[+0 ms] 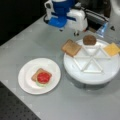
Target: Ingredient selection for cheeseburger or sandwich
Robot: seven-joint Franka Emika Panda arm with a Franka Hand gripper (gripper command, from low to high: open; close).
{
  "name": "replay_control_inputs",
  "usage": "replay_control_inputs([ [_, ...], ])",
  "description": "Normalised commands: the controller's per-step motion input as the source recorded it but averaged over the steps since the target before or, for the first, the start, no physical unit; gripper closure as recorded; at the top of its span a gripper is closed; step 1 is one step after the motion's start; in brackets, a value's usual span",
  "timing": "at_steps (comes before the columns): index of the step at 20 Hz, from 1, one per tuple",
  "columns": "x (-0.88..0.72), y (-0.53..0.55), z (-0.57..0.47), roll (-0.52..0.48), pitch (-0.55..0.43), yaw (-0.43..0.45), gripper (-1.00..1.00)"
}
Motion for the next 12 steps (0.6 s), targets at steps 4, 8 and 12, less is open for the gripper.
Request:
replay_control_inputs([
  [4, -0.03, -0.17, -0.15, 0.409, -0.058, 0.024, -1.00],
  [8, 0.03, -0.02, -0.15, 0.471, -0.031, 0.002, -1.00],
  [12, 0.03, 0.02, -0.12, 0.495, -0.049, -0.014, -1.00],
])
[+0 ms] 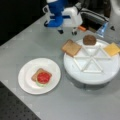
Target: Ingredient selection for cheeseburger or sandwich
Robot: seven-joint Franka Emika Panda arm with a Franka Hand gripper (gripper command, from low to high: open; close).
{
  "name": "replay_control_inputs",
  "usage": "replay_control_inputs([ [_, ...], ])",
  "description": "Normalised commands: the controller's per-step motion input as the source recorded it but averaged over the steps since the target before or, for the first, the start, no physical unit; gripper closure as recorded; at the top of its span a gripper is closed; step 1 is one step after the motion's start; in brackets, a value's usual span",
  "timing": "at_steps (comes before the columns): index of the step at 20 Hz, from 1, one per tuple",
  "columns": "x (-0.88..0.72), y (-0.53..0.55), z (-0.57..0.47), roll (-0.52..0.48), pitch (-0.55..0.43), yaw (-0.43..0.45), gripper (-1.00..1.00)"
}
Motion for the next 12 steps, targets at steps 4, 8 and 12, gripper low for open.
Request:
replay_control_inputs([
  [4, 0.05, -0.13, -0.14, 0.465, -0.091, 0.041, -1.00],
  [8, 0.09, -0.26, -0.16, 0.315, -0.063, 0.087, -1.00],
  [12, 0.15, -0.23, -0.13, 0.262, -0.044, 0.105, -1.00],
])
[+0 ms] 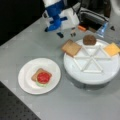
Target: Ingredient selection for cheeseburger or sandwich
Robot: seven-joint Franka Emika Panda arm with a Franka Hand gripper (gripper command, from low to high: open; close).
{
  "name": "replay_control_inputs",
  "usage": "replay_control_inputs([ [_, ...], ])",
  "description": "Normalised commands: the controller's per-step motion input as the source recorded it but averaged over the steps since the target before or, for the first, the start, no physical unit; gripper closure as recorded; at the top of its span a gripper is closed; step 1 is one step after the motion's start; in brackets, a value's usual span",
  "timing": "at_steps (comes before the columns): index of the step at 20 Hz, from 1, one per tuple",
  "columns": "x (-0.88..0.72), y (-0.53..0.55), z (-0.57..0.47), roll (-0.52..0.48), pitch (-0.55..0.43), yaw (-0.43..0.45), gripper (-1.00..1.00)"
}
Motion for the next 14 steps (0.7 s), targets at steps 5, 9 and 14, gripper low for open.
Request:
replay_control_inputs([
  [5, 0.22, -0.17, -0.16, 0.293, -0.053, 0.094, -1.00],
  [9, 0.22, -0.19, -0.14, 0.300, -0.075, 0.079, -1.00],
  [14, 0.20, -0.22, -0.13, 0.243, -0.066, 0.073, -1.00],
])
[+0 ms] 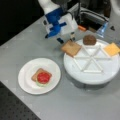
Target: Ingredient selection for cheeseburger or sandwich
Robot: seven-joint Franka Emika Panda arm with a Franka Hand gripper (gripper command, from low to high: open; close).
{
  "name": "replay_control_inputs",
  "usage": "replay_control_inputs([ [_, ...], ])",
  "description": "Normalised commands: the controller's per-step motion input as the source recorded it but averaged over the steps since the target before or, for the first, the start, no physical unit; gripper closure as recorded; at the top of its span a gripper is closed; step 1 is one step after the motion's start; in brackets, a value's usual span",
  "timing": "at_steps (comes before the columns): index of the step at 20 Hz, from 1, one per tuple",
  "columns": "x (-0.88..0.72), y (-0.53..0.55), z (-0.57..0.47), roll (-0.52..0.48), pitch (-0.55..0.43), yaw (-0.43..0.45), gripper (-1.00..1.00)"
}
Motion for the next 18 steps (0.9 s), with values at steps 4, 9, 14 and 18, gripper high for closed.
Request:
replay_control_inputs([
  [4, 0.18, -0.24, -0.07, 0.366, -0.072, 0.080, -1.00],
  [9, 0.16, -0.31, -0.09, 0.539, -0.077, 0.143, -1.00],
  [14, 0.20, -0.38, -0.12, 0.545, -0.055, 0.172, -1.00],
  [18, 0.26, -0.35, -0.07, 0.436, -0.028, 0.178, -1.00],
])
